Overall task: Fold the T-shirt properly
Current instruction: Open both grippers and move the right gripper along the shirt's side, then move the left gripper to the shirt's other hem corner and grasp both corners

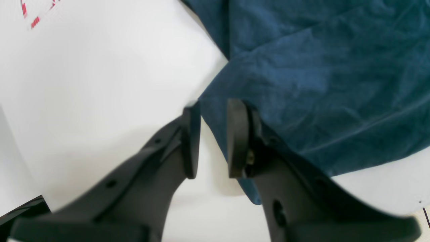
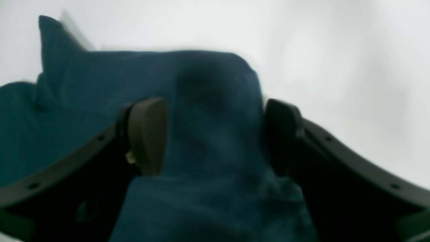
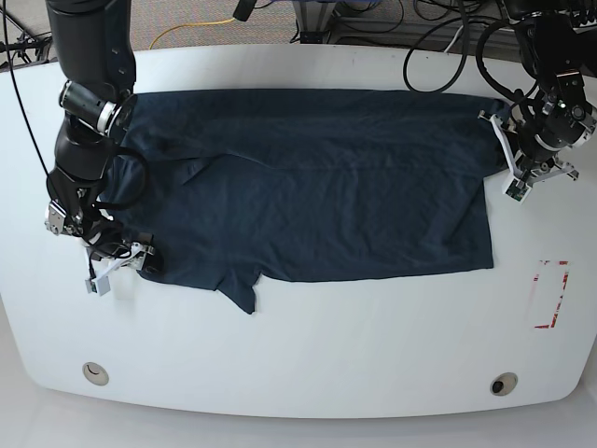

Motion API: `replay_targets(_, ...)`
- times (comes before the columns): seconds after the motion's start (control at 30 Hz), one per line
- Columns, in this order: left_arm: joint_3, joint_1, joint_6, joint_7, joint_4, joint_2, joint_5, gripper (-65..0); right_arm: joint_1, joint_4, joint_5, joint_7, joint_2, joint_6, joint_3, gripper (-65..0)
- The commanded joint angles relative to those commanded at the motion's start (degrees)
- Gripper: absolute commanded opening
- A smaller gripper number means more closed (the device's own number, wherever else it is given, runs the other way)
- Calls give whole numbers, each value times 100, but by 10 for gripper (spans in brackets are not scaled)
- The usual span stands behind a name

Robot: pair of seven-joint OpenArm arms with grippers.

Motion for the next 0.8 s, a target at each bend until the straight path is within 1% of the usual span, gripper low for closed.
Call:
replay_targets(0.1, -88, -97, 0, 0, 0, 9, 0, -529, -9, 9, -9, 35, -70, 0, 0, -233)
replay_targets(0.23, -158, -237, 0, 0, 0, 9, 0, -529, -18, 9, -9, 97, -62, 0, -9, -235)
replay_targets(0.3, -158, -308, 0, 0, -18, 9, 9, -529, -18, 9, -9, 97, -62, 0, -53, -252)
replay_targets(0.37, -158, -334, 0, 0, -141, 9, 97, -529, -18, 9, -9, 123, -53, 0, -220, -311)
replay_targets(0.4, -158, -404, 0, 0, -237, 9, 193, -529, -18, 9, -9, 132, -53, 0, -316, -355)
replay_targets(0.43, -158, -615, 0, -9, -369, 26, 343, -529, -18, 9, -9, 193, -53, 0, -431, -423)
replay_targets(0.47, -158, -782, 0, -9, -492, 70, 448, -529, -18, 9, -9, 255, -62, 0, -492, -465)
replay_targets(0.57, -255, -1371, 0, -9, -1064, 360, 932, -529, -18, 9, 0, 369, -79, 0, -721, -606)
replay_targets(0.63, -378, -1670, 0, -9, -1398, 484, 1222, -529, -18, 9, 0, 369, -79, 0, -774, -639)
replay_targets(0.67, -440, -1890, 0, -9, -1635, 545, 1310, -526, -18, 0, 0, 378, -79, 0, -774, -639)
replay_targets(0.7, -475, -2110, 0, -9, -1899, 571, 1371, -508, -18, -9, 0, 387, -88, 0, -765, -639)
replay_targets(0.73, -484, -2268, 0, -9, -2092, 607, 1380, -483, -18, 0, 0, 387, -97, 0, -774, -640)
replay_targets(0.77, -492, -2435, 0, -9, -2303, 615, 1389, -442, -18, 0, 0, 387, -105, 0, -782, -640)
replay_targets(0.8, -519, -2585, 0, -9, -2514, 615, 1389, -385, -18, 9, 0, 387, -105, 0, -782, -640)
